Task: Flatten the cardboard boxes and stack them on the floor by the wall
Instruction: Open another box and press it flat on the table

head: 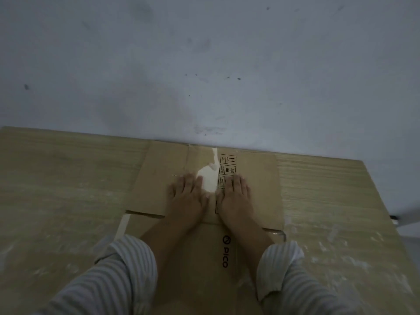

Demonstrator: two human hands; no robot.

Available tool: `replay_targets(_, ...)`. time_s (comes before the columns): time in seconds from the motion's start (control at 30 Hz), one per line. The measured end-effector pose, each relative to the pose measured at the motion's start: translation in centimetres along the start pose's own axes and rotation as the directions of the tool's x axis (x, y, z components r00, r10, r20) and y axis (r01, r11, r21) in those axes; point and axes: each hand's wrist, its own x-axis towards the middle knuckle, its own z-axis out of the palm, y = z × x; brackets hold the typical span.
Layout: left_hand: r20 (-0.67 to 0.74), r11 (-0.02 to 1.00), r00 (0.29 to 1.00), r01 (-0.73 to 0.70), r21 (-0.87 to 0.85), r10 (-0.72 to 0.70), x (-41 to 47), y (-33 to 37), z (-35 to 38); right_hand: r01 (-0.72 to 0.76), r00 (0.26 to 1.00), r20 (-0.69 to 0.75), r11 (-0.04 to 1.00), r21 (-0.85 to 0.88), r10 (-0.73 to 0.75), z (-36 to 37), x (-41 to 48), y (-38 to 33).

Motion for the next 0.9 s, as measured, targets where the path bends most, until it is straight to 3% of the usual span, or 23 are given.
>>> replay_targets(0.37, -0.14, 0.997, 0.989, 0.052, 0.06, -0.043, 3.0, 0.4, 1.8, 0.04, 0.997, -0.062, 0.994, -0.105, -0.046, 1.3, 2.8, 0.3)
replay_targets(0.53, -0.079, 0.997, 0.996, 0.055, 0.054, -0.05, 2.9, 0.7, 1.2, 0.036, 0.999, -0.012, 0.991, -0.128, -0.038, 0.7, 2.8, 0.4)
replay_targets(0.7, 0.058, 0.999, 0.997, -0.051, -0.019, 0.052, 2.0, -0.5, -0.9, 0.054, 0.997, 0.053, 0.997, -0.057, -0.051, -0.3, 0.0, -0.7)
replay_targets(0.9, 0.018, 0.994, 0.997, -0.079, 0.075, 0.078, -6.0, -2.0, 0.4, 0.005, 1.0, 0.001, 0.997, -0.078, -0.005, 1.2, -8.8, -3.5)
